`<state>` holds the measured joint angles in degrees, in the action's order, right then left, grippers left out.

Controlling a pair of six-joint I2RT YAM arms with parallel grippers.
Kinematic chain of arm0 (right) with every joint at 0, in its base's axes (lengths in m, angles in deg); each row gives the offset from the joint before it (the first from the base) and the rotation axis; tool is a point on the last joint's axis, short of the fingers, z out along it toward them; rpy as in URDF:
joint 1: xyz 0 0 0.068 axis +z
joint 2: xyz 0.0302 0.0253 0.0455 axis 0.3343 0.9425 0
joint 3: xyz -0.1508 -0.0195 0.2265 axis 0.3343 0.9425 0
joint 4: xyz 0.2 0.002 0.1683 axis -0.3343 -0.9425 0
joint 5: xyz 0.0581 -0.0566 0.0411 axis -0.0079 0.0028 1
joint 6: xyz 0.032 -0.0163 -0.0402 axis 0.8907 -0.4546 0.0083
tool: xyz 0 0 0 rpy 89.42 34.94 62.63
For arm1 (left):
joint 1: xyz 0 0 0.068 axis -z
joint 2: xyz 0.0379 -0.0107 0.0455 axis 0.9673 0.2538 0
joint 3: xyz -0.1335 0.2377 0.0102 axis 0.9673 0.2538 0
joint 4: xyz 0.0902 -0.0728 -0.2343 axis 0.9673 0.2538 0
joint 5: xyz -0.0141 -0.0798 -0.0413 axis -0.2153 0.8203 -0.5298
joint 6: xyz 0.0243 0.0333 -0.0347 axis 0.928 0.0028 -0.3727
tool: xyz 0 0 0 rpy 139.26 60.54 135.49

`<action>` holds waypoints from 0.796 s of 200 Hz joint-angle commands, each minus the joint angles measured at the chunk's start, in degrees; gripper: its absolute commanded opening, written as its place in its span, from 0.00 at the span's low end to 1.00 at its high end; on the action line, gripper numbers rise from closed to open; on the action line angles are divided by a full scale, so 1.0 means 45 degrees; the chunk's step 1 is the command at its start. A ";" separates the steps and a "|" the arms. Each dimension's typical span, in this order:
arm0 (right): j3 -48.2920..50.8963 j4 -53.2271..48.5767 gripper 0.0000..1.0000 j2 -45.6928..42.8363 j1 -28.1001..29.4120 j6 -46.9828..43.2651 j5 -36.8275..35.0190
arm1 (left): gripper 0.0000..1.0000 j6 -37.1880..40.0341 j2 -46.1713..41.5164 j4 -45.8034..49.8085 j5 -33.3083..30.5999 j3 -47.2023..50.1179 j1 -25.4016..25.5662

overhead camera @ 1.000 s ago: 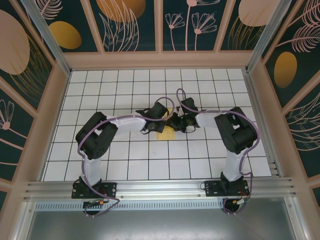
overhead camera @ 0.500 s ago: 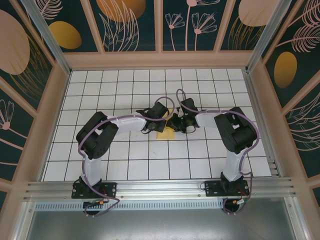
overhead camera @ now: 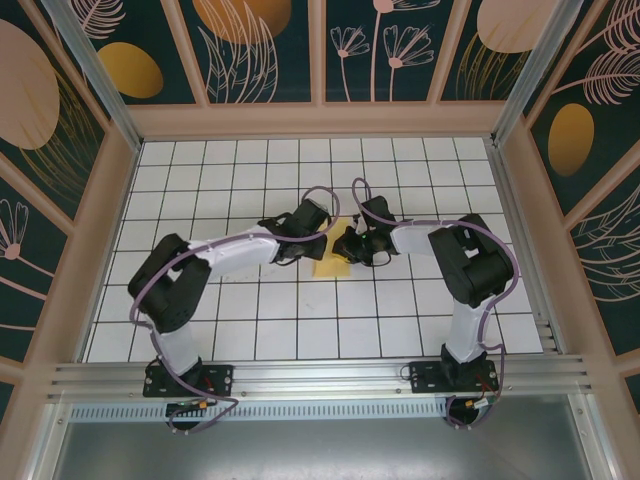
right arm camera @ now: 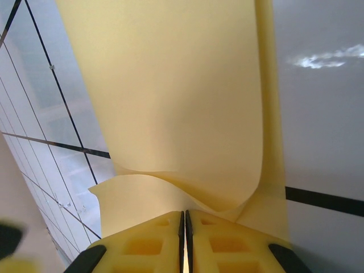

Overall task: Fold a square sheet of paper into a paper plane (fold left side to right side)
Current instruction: Fold the triangle a second time at the center of the table.

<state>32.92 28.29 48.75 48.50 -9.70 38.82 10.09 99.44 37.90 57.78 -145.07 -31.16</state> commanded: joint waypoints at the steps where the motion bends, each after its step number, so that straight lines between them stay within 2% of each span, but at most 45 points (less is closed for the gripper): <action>1: 0.0051 -0.0989 0.15 0.0632 -0.0012 -0.0116 -0.0698 | 0.31 -0.0365 -0.1302 -0.0424 0.1423 0.0740 -0.0073; 33: 0.0035 -0.0931 0.15 0.0667 -0.0022 -0.0109 -0.0644 | 0.32 -0.1128 -0.1986 -0.2152 0.4414 0.2038 0.0037; 60: -0.0006 -0.0912 0.15 0.0736 -0.0032 -0.0110 -0.0591 | 0.34 -0.1455 -0.1678 -0.2699 0.5558 0.2591 0.0354; 97: -0.0007 -0.1003 0.15 0.0702 -0.0026 -0.0157 -0.0591 | 0.34 -0.1736 -0.0855 -0.2849 0.5550 0.2536 0.0464; 159: 0.0110 -0.1037 0.15 0.0628 -0.0020 -0.0185 -0.0619 | 0.35 -0.1894 0.0346 -0.2555 0.4139 0.2195 0.0455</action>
<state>32.79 28.25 48.91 48.46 -9.70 39.02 2.59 100.05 26.60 79.00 -133.73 -29.10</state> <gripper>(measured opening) 0.151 0.347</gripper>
